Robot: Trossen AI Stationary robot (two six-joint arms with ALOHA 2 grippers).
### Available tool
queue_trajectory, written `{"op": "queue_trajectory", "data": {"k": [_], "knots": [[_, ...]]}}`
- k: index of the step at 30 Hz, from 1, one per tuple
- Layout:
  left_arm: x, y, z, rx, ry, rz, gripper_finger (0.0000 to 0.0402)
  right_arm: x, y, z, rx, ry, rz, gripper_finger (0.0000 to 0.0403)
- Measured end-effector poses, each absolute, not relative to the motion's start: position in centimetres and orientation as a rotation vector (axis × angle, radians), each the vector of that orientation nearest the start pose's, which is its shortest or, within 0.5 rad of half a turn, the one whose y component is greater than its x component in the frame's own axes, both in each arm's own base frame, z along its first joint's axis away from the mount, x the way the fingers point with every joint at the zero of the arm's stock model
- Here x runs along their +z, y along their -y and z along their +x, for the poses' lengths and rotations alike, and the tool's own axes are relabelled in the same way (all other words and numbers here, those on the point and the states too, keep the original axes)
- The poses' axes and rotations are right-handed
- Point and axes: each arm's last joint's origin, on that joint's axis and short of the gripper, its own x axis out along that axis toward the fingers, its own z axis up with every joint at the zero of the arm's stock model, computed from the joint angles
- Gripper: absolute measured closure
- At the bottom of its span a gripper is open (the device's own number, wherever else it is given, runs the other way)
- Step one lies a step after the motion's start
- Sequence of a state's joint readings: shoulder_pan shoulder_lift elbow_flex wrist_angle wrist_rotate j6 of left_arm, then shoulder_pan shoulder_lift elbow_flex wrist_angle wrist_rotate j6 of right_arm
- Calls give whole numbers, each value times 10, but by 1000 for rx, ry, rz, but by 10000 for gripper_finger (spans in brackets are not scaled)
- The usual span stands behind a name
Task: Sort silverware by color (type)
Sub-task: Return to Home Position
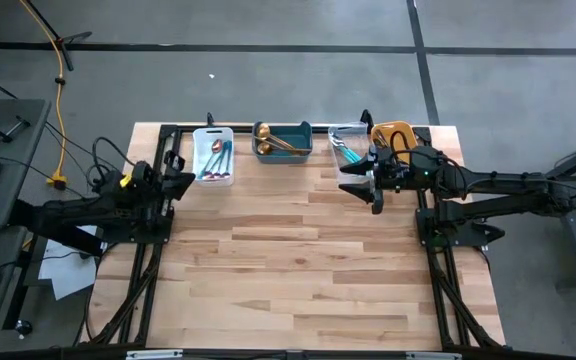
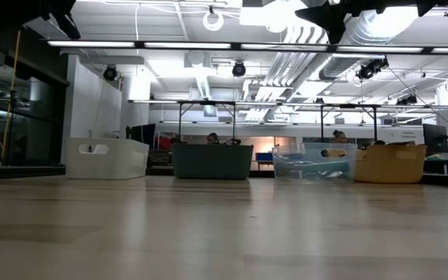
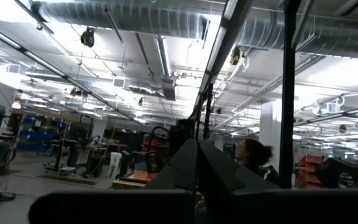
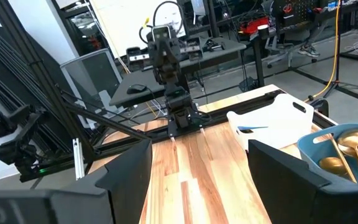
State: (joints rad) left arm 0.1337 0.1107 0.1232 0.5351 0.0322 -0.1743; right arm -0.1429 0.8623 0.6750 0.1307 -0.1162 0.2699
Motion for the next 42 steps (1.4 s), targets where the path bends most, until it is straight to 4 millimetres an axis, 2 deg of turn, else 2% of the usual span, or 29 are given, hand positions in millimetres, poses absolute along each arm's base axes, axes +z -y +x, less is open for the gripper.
{"op": "queue_trajectory", "data": {"k": [8,12,18,21,31,36,42], "knots": [[220,-10,81,55,595,-160,401,312,25,195,-35,-53,278,147],[215,-10,83,29,539,-216,401,311,25,195,-36,-60,279,147],[212,-3,86,-99,485,-308,401,310,25,195,-37,-69,280,147],[212,1,86,-92,479,-309,401,310,25,195,-37,-70,279,147],[194,4,93,14,290,-166,401,309,25,195,-39,-85,281,147],[177,3,97,48,109,-173,401,308,25,195,-39,-90,275,147],[169,1,97,48,32,-167,401,308,25,195,-40,-90,273,147]]}}
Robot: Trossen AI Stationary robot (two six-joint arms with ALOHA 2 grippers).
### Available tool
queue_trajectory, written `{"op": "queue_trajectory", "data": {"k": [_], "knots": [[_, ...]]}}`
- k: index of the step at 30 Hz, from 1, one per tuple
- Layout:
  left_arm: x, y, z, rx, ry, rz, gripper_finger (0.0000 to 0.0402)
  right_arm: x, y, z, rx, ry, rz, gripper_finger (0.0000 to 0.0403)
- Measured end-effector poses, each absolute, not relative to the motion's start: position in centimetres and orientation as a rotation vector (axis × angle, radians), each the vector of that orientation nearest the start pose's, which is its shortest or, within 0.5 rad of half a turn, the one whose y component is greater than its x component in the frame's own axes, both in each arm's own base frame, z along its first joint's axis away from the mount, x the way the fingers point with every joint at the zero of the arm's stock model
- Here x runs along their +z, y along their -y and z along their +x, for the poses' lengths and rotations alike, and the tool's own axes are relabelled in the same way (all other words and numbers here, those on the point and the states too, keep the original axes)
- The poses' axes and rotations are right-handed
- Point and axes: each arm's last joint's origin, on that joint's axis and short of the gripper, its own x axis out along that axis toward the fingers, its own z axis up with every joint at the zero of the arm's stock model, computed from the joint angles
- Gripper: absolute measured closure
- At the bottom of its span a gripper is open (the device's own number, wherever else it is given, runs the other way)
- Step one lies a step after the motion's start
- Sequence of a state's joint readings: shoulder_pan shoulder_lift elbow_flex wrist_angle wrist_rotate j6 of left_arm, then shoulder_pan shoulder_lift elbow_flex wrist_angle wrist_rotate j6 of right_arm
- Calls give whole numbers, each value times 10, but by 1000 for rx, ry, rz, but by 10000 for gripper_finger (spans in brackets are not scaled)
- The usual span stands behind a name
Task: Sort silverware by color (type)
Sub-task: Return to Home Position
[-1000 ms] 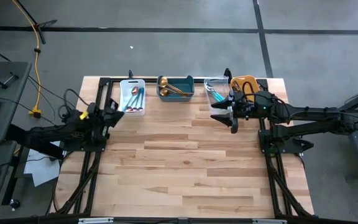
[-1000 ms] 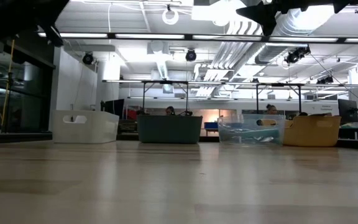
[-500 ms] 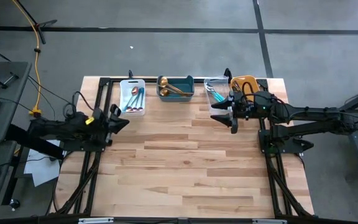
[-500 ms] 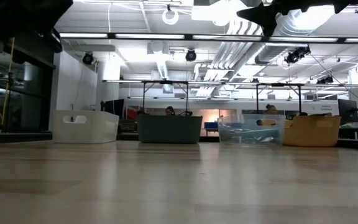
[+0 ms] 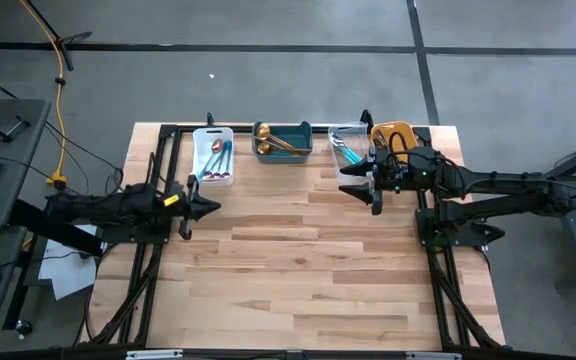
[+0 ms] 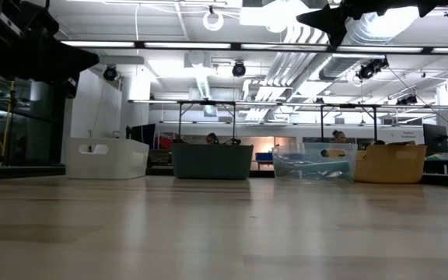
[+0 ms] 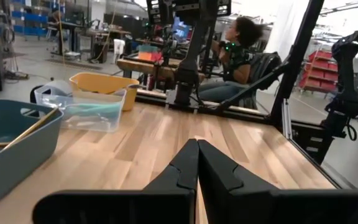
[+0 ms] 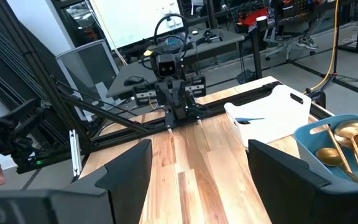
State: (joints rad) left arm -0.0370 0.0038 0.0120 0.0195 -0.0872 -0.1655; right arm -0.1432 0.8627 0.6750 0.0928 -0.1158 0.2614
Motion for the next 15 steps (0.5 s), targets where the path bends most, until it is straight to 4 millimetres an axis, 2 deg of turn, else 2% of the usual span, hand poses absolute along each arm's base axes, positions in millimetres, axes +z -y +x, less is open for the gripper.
{"op": "queue_trajectory", "data": {"k": [15], "knots": [[168,0,98,51,13,-172,401,308,25,195,-40,-90,273,147]]}}
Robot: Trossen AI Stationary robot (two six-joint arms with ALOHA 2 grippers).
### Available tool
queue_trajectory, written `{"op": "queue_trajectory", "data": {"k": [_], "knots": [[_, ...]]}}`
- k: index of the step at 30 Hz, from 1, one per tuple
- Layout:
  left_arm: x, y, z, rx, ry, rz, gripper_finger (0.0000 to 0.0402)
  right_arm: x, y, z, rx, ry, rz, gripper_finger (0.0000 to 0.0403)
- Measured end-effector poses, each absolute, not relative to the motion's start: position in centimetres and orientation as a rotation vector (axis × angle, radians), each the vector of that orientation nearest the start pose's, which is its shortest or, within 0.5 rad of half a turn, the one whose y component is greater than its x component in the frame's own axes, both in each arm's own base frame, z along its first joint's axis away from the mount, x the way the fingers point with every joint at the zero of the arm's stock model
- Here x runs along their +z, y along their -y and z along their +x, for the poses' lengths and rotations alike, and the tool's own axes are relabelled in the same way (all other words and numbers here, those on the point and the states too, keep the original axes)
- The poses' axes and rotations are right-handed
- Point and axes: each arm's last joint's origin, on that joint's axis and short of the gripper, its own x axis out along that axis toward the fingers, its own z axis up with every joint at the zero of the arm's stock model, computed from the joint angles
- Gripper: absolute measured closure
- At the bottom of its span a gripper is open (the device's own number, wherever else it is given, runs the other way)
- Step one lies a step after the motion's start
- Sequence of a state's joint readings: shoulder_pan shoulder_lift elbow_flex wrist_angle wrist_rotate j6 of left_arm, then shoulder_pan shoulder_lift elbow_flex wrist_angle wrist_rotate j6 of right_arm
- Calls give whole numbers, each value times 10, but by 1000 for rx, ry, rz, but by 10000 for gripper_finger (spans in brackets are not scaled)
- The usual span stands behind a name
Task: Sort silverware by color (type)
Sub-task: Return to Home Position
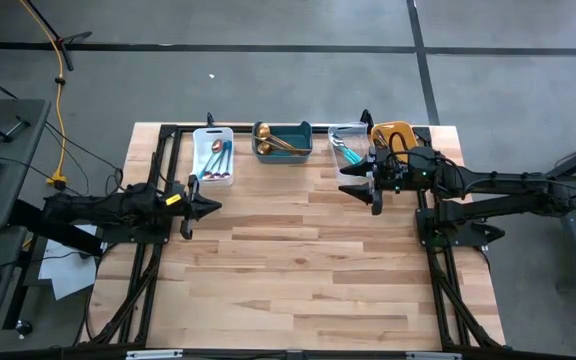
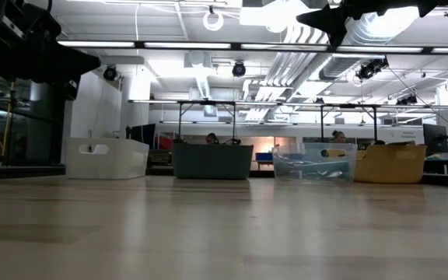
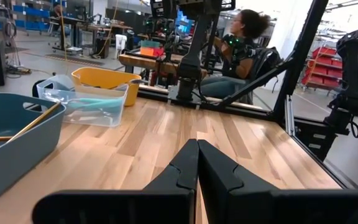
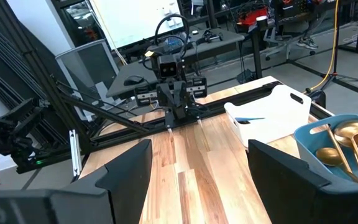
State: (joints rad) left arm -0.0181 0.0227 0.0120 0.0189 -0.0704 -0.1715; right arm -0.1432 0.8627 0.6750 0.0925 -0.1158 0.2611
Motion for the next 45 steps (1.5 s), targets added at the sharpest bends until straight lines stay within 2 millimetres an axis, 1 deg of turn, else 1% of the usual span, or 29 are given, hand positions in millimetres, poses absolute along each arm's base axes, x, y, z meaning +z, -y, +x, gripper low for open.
{"op": "queue_trajectory", "data": {"k": [37,45], "knots": [[168,0,98,51,12,-172,401,308,24,193,-39,-91,273,147],[168,0,98,51,12,-172,401,314,23,185,-34,-59,260,147]]}}
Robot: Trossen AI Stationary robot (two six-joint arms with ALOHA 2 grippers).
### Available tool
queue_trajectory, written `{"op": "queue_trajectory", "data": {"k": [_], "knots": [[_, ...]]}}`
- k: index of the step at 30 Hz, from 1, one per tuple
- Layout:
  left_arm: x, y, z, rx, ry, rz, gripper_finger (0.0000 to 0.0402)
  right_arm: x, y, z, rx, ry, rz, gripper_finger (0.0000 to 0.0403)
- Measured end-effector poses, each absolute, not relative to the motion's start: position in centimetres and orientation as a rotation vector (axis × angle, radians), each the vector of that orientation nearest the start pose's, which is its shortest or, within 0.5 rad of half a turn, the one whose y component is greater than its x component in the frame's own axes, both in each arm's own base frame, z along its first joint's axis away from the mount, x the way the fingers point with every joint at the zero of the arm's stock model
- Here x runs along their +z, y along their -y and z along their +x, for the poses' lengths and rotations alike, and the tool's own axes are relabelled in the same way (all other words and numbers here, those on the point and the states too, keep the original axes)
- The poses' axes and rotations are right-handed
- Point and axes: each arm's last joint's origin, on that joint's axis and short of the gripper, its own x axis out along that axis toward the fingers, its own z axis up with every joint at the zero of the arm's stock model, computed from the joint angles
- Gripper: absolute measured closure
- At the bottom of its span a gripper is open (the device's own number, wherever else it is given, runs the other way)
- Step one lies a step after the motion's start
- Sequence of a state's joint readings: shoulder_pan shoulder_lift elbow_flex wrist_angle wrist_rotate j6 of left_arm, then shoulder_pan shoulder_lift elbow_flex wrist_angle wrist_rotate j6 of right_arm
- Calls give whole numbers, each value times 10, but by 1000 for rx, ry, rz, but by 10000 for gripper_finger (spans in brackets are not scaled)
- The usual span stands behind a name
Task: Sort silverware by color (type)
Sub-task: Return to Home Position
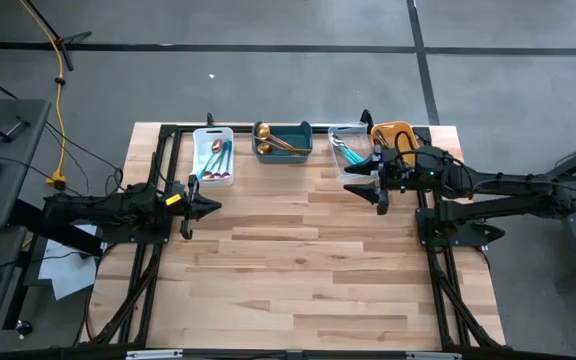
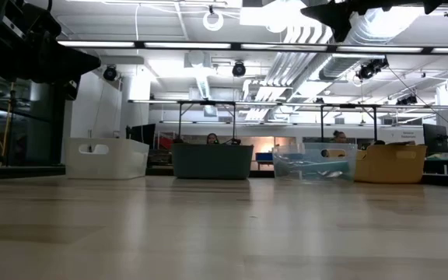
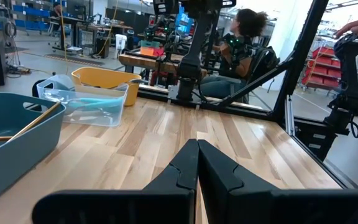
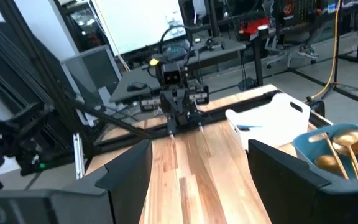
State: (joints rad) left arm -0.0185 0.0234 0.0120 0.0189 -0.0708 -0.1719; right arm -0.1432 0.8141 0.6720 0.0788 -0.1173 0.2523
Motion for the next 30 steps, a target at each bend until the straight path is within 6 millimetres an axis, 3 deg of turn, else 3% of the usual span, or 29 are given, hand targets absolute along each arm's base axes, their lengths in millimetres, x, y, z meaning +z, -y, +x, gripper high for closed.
{"op": "queue_trajectory", "data": {"k": [21,25,30], "knots": [[168,0,98,51,12,-172,401,290,16,143,-48,-403,289,147],[168,0,98,51,12,-172,401,285,15,141,26,-242,199,147],[168,0,98,51,12,-173,401,251,14,137,51,120,-6,147]]}}
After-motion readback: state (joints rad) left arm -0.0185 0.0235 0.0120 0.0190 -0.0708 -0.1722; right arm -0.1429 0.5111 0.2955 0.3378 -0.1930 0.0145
